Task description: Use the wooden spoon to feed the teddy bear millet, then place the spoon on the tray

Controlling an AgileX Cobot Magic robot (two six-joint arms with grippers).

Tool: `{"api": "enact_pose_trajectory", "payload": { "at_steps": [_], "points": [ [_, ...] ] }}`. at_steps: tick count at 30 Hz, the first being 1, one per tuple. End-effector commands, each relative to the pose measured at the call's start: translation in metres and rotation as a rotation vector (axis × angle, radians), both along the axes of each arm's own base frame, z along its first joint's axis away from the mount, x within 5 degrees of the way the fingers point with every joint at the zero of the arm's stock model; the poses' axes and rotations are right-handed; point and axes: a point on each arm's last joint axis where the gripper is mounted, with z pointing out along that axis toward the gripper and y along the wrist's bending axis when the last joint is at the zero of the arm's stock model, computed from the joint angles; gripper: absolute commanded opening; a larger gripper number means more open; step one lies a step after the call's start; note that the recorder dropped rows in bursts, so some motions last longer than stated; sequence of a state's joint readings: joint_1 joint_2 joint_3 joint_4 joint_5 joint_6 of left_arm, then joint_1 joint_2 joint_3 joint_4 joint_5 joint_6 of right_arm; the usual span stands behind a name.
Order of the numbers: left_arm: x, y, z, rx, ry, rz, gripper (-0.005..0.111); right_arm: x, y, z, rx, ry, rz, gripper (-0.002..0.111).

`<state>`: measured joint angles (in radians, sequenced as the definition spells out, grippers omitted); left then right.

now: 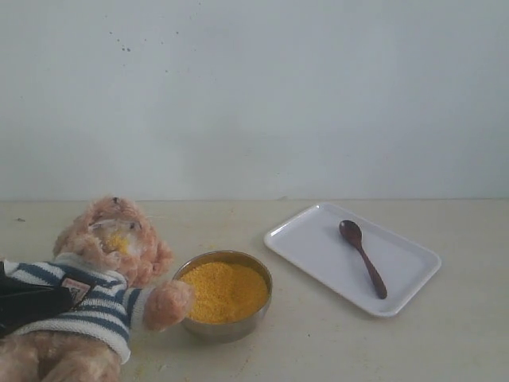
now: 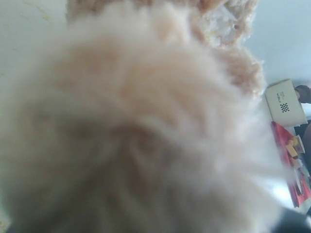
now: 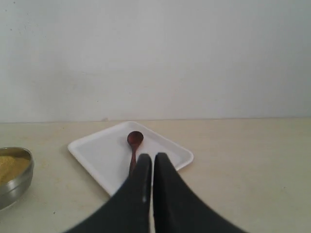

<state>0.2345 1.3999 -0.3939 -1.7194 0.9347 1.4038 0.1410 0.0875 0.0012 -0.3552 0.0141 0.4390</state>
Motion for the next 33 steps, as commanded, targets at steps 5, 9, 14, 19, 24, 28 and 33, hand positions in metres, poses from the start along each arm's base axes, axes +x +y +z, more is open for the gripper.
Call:
{"api": "enact_pose_trajectory", "payload": {
  "at_steps": [5,9,14,19,24,28,33],
  "points": [
    [0.0007,0.0016,0.0006,0.012,-0.008,0.026,0.004,-0.0008,-0.0041,-0.0098,0.085,0.120,-0.051,0.001],
    [0.0014,0.0018,0.0012,0.010,-0.010,0.029,0.004,-0.0009,-0.0015,-0.0085,0.357,0.141,-0.039,0.001],
    [0.0033,0.0042,0.0013,0.082,-0.066,0.009,0.004,-0.0010,-0.0003,-0.0086,0.494,0.163,-0.034,0.001],
    [0.0033,0.0043,0.0013,0.089,-0.073,0.005,0.004,-0.0010,-0.0003,-0.0086,0.494,0.163,-0.034,0.001],
    [0.0034,0.0045,0.0011,0.106,-0.086,-0.002,0.004,-0.0010,-0.0003,-0.0086,0.494,0.163,-0.034,0.001],
    [0.0034,0.0046,0.0010,0.110,-0.088,-0.002,0.004,-0.0021,-0.0006,-0.0120,0.489,0.196,-0.045,0.001],
    [0.0034,0.0046,0.0010,0.110,-0.088,-0.002,0.004,-0.0043,-0.0010,-0.0166,0.492,0.241,-0.059,0.001]
  ]
}}
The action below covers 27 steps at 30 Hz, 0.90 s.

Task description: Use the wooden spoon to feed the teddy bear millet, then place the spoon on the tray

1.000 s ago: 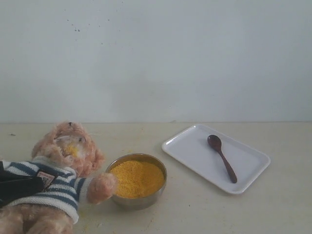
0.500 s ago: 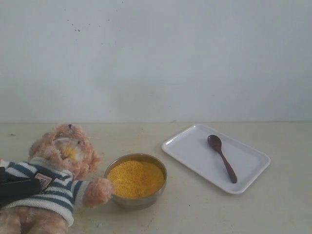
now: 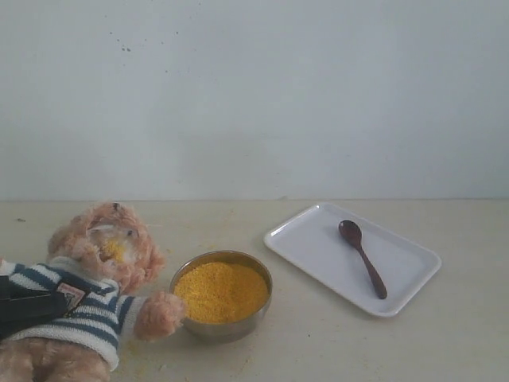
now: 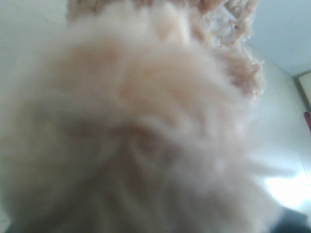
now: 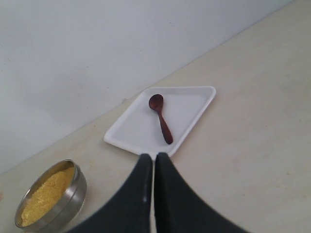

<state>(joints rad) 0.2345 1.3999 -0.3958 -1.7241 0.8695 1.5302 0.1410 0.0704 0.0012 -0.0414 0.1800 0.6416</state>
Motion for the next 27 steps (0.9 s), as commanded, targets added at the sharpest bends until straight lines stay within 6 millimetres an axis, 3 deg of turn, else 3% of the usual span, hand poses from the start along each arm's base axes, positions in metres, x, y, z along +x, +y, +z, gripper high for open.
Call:
{"api": "enact_pose_trajectory", "payload": {
  "at_steps": [1,7,13,19,23,27],
  "points": [
    [0.001,0.000,0.004,-0.016,-0.025,0.006,0.004,-0.002,0.000,-0.003,0.001,0.032,-0.004,0.001],
    [0.006,0.002,0.008,-0.007,-0.043,0.010,0.004,-0.002,0.000,-0.003,-0.008,0.033,-0.002,0.001],
    [0.021,0.007,0.024,0.024,-0.104,0.026,0.004,-0.002,0.000,-0.003,-0.215,-0.001,0.036,0.001],
    [0.035,0.012,0.040,0.054,-0.164,0.041,0.004,-0.003,0.000,-0.009,-0.219,0.069,0.046,0.001],
    [0.043,0.020,0.042,0.126,-0.160,0.109,0.004,-0.004,0.000,-0.011,-0.213,0.095,0.052,0.001],
    [0.046,0.026,0.037,0.177,-0.129,0.159,0.004,-0.003,-0.001,-0.009,-0.353,0.056,0.067,0.001]
  ]
}}
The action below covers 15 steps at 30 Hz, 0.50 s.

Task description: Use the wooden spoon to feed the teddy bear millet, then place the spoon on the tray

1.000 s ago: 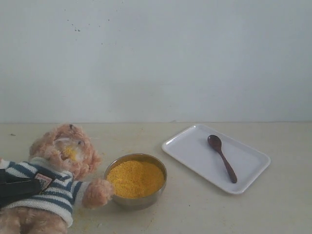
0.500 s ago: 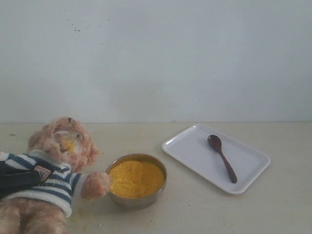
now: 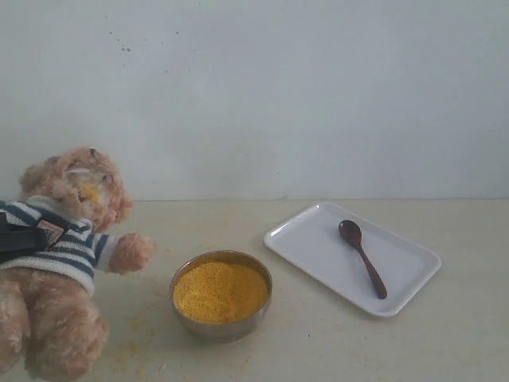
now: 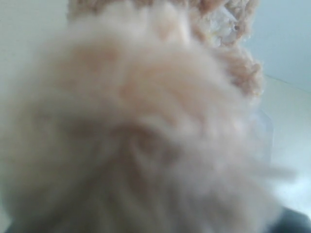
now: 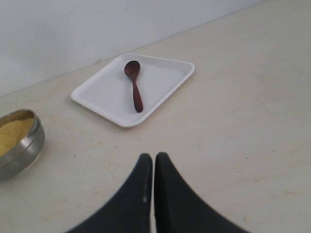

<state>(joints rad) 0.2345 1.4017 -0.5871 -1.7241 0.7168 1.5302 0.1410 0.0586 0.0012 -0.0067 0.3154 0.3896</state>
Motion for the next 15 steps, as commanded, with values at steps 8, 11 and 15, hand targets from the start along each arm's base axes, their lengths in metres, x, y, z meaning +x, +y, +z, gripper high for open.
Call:
{"api": "enact_pose_trajectory", "payload": {
  "at_steps": [8,11,15],
  "points": [
    [0.029,0.004,-0.026,-0.038,0.067,-0.032,0.004,0.001,-0.002,0.003,-0.238,-0.064,0.047,0.001],
    [0.036,0.002,-0.046,-0.101,0.122,-0.075,0.004,0.001,-0.001,0.003,-0.222,-0.062,0.048,0.001],
    [0.040,0.002,-0.075,-0.134,0.219,-0.075,0.005,0.000,-0.002,0.001,-0.225,-0.038,0.049,0.001]
  ]
}}
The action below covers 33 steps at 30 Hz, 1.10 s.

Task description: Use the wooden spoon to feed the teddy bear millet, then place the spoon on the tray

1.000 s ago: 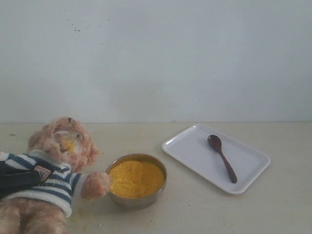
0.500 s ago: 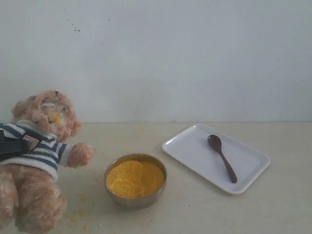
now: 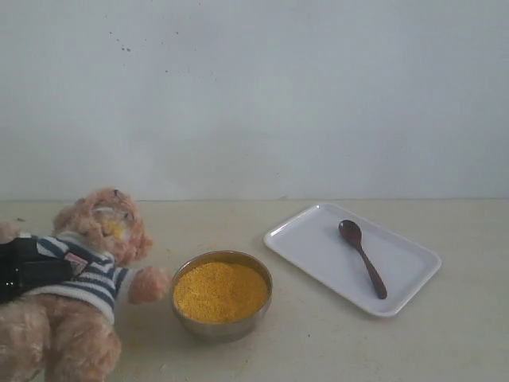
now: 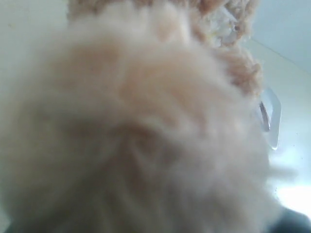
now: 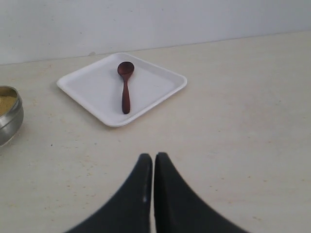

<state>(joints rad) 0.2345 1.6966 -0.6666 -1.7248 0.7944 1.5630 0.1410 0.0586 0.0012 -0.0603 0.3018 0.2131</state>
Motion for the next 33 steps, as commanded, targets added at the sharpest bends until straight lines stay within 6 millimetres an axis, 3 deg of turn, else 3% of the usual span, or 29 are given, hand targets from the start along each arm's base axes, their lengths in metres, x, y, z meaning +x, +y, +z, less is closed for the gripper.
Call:
{"api": "enact_pose_trajectory", "payload": {
  "at_steps": [1,3,4,6,9,11,19,29,33],
  "points": [
    [0.005,-0.001,-0.023,-0.055,0.063,-0.010,0.008,-0.001,0.000,0.000,-0.006,0.007,0.000,0.001],
    [0.006,-0.001,-0.028,-0.058,0.078,-0.013,0.027,-0.001,0.000,0.000,-0.006,0.007,0.000,0.001],
    [0.006,0.000,-0.029,-0.040,0.078,-0.009,0.046,-0.001,0.000,0.000,-0.006,0.007,0.000,0.001],
    [0.006,0.001,-0.031,-0.023,0.086,0.003,0.071,-0.001,0.000,0.000,-0.006,0.005,0.000,0.001],
    [0.006,0.005,-0.033,-0.005,0.120,0.044,0.096,-0.001,0.000,0.000,-0.004,0.005,0.000,0.001],
    [0.006,0.005,-0.033,-0.014,0.128,0.051,0.106,-0.001,0.000,0.000,-0.001,0.006,-0.001,0.001],
    [0.005,0.012,-0.020,-0.018,0.080,0.072,0.108,-0.001,0.001,0.000,0.031,0.010,0.000,0.001],
    [-0.005,0.023,0.037,0.019,-0.100,0.132,0.108,-0.001,0.004,0.000,0.150,0.025,0.004,0.001],
    [-0.013,0.026,0.062,0.094,-0.168,0.193,0.106,-0.002,0.008,0.000,0.281,0.046,0.009,0.001]
  ]
}}
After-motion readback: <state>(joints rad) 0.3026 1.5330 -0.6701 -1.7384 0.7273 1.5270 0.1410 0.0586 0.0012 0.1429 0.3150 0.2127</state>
